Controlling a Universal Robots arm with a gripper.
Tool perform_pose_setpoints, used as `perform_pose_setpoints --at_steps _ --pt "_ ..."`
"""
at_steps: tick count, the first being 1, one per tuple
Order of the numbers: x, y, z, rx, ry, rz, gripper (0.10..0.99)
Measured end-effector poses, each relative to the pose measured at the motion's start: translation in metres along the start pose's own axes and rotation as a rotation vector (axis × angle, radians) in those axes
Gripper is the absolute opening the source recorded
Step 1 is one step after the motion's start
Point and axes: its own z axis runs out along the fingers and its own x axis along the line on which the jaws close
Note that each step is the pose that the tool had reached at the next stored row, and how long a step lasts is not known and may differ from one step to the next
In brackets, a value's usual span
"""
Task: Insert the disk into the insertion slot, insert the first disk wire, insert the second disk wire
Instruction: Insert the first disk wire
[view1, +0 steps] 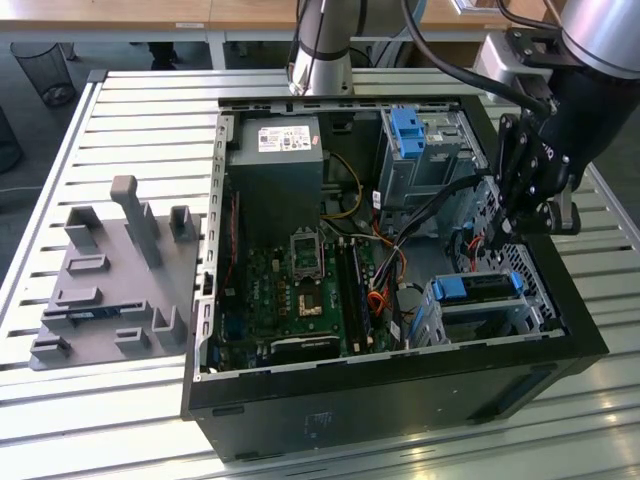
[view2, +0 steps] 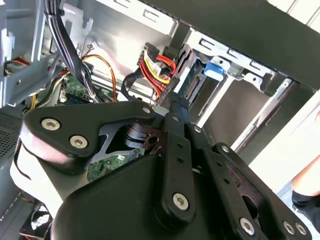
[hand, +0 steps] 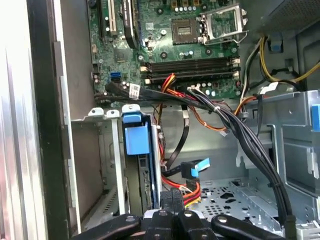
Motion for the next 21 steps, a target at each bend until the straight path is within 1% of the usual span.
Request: perform_pose_setpoints --at_steps 3,4,10,11,16,21 --pt "-0.0016 -0.0013 0.0004 0.000 -0.0003 0.016 0.114" --pt "-0.0019 -0.0013 0.0004 0.000 -0.0002 0.025 0.173" --pt "-0.0035 -0.0014 0.0018 0.001 -0.0002 0.085 0.184" --pt "-0.0039 -0.0013 0.0020 0.001 -0.0003 0.093 0.247" --pt "-0.0054 -0.0012 0.0044 0.001 -0.0005 0.140 0.247" --pt "-0.0064 -0.0011 0.0074 0.002 0.0037 0.179 0.247"
